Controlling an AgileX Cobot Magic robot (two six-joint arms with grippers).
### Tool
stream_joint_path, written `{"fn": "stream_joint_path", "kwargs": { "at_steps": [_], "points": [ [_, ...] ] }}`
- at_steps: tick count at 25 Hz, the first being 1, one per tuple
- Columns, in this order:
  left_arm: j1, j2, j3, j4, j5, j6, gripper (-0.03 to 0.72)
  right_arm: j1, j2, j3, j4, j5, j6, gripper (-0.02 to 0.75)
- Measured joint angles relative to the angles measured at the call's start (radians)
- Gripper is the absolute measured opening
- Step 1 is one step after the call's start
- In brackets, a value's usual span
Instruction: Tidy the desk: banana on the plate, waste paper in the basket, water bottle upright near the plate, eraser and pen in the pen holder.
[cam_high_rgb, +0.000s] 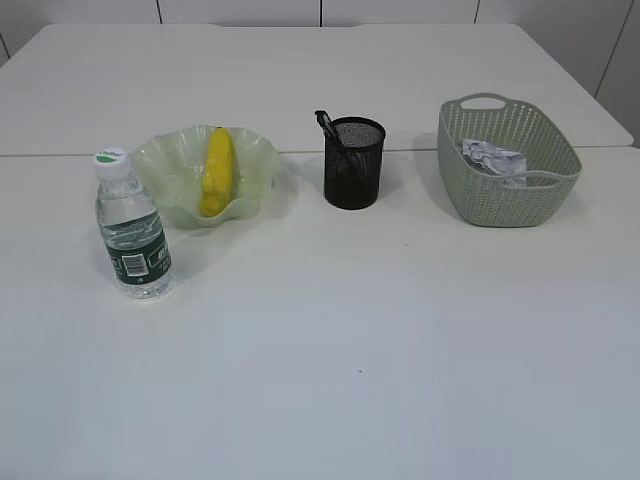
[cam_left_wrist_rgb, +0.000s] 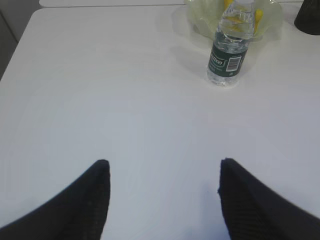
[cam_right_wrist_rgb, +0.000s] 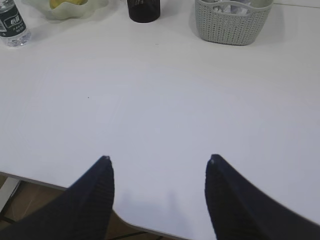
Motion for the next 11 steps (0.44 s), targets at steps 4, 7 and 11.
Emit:
{"fn": "stream_joint_path", "kwargs": {
  "at_steps": [4, 7, 11],
  "points": [
    [0.0, 0.0, 0.0, 0.0, 0.0, 0.0, 0.487, 0.0, 0.0, 0.0, 0.0, 0.0, 0.0, 0.437],
    [0.0, 0.0, 0.0, 0.0, 0.0, 0.0, 0.486, 0.0, 0.0, 0.0, 0.0, 0.0, 0.0, 0.437],
    [0.0, 0.0, 0.0, 0.0, 0.0, 0.0, 0.474, 0.0, 0.0, 0.0, 0.0, -0.002, 0.0, 0.437]
  ]
}}
